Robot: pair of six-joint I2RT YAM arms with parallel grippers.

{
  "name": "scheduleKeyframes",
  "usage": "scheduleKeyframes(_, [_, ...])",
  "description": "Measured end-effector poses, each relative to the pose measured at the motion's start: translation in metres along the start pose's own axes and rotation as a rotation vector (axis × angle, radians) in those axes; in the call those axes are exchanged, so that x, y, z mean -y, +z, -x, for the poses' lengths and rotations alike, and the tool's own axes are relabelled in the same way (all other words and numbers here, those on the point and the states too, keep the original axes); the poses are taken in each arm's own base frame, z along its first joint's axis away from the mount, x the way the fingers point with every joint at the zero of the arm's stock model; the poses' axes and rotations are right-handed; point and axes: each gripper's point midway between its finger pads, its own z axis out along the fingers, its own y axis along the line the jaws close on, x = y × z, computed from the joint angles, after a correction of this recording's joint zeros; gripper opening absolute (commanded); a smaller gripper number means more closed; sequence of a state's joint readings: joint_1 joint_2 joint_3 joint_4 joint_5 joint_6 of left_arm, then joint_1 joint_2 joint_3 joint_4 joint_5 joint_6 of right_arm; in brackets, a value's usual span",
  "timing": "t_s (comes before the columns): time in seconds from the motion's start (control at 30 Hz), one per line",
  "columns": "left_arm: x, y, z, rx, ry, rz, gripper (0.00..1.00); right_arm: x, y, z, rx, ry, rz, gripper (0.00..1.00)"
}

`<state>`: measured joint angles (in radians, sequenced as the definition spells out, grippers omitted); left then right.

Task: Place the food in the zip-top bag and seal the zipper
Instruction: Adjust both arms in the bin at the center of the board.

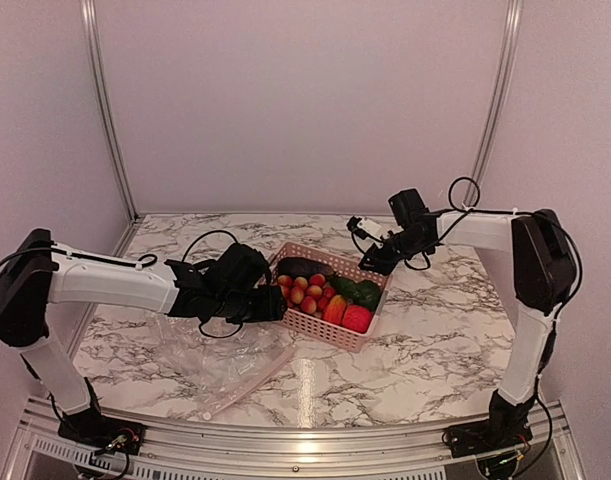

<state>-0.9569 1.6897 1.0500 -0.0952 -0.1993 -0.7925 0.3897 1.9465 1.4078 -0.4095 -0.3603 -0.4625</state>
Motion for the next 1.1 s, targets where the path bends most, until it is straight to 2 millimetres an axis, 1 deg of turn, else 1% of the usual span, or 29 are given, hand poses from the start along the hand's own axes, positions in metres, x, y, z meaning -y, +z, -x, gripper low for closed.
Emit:
scheduleKeyframes(0.03, [0.001, 0.002, 0.000, 0.000, 0.003, -0.001, 0.71, -0.003, -0.007, -0.003, -0.003, 0.016, -0.009, 0.28])
scheduleKeyframes(0.07, [0.002, 0.004, 0.000, -0.001, 0.008, -0.001, 0.71, -0.006, -0.014, -0.007, -0.005, 0.033, -0.014, 0.30])
scheduleKeyframes(0.17, [0.010, 0.016, 0.003, -0.004, 0.023, -0.005, 0.71, -0.018, -0.031, -0.015, -0.005, 0.073, -0.005, 0.37])
scheduleKeyframes(0.23, [0.019, 0.027, 0.008, -0.002, 0.034, -0.011, 0.71, -0.031, -0.041, -0.021, -0.002, 0.094, 0.024, 0.39])
scheduleKeyframes(0.4, [0.040, 0.053, 0.022, 0.012, 0.059, -0.025, 0.71, -0.053, -0.051, -0.044, -0.031, 0.124, 0.074, 0.42])
scheduleKeyframes(0.53, [0.056, 0.072, 0.038, 0.033, 0.094, -0.037, 0.73, -0.064, -0.056, -0.060, -0.054, 0.134, 0.091, 0.43])
scheduleKeyframes(0.6, [0.064, 0.081, 0.049, 0.049, 0.119, -0.044, 0.74, -0.067, -0.061, -0.061, -0.049, 0.135, 0.098, 0.43])
scheduleKeyframes(0.7, [0.078, 0.093, 0.070, 0.081, 0.170, -0.060, 0.75, -0.065, -0.074, -0.054, -0.014, 0.129, 0.091, 0.44])
scheduleKeyframes(0.8, [0.080, 0.095, 0.089, 0.112, 0.222, -0.058, 0.76, -0.057, -0.089, -0.046, 0.025, 0.119, 0.073, 0.44])
scheduleKeyframes(0.87, [0.077, 0.084, 0.099, 0.129, 0.266, -0.049, 0.76, -0.050, -0.099, -0.043, 0.048, 0.108, 0.059, 0.44])
scheduleKeyframes(0.93, [0.070, 0.061, 0.104, 0.139, 0.317, -0.038, 0.76, -0.046, -0.109, -0.041, 0.067, 0.083, 0.048, 0.45])
scheduleKeyframes(1.0, [0.063, 0.028, 0.102, 0.135, 0.371, -0.026, 0.76, -0.045, -0.118, -0.038, 0.084, 0.048, 0.032, 0.45])
scheduleKeyframes(1.03, [0.063, 0.007, 0.101, 0.139, 0.400, -0.024, 0.76, -0.047, -0.123, -0.037, 0.097, 0.023, 0.025, 0.46])
scheduleKeyframes(1.1, [0.069, -0.035, 0.095, 0.158, 0.455, -0.034, 0.72, -0.054, -0.131, -0.035, 0.119, -0.024, 0.015, 0.46])
